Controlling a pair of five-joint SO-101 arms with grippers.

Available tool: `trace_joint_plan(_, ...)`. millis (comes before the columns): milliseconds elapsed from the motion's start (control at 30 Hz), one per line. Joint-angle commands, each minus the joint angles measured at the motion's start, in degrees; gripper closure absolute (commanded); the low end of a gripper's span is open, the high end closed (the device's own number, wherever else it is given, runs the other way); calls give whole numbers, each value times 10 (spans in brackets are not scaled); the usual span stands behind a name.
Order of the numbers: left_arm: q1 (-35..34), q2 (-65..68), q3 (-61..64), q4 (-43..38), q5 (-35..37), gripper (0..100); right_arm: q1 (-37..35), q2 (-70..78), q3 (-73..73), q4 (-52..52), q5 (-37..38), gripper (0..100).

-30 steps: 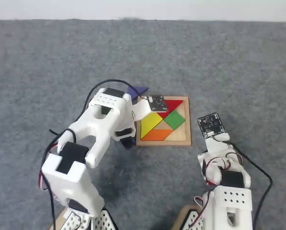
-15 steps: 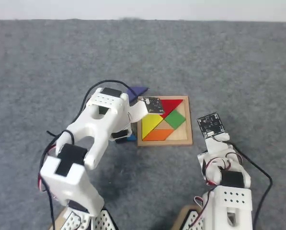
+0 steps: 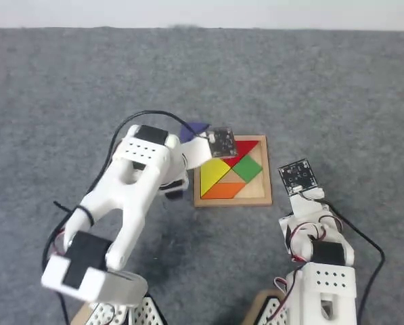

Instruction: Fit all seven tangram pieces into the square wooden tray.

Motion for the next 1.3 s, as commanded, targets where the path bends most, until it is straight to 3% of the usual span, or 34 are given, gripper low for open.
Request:
trace_joint_plan(0, 4, 33, -15, -18, -21, 813, -4, -9, -4, -8, 11, 841)
trace_joint_plan(400, -46, 145, -51, -46, -25, 818, -5, -9, -4, -8, 11, 841)
trace_joint_plan(700, -44, 156, -50, -25, -25, 942, -5, -9, -4, -8, 11, 841)
trace_joint_plan(900, -44, 97, -47, 5, -19, 975, -5, -9, -4, -8, 11, 841)
trace_joint_plan(1167, -39, -33, -46, 59, 37, 974, -5, -9, -4, -8, 11, 841)
trace_joint_plan(1267, -19, -55, -45, 58, 91, 974, -5, -9, -4, -8, 11, 841)
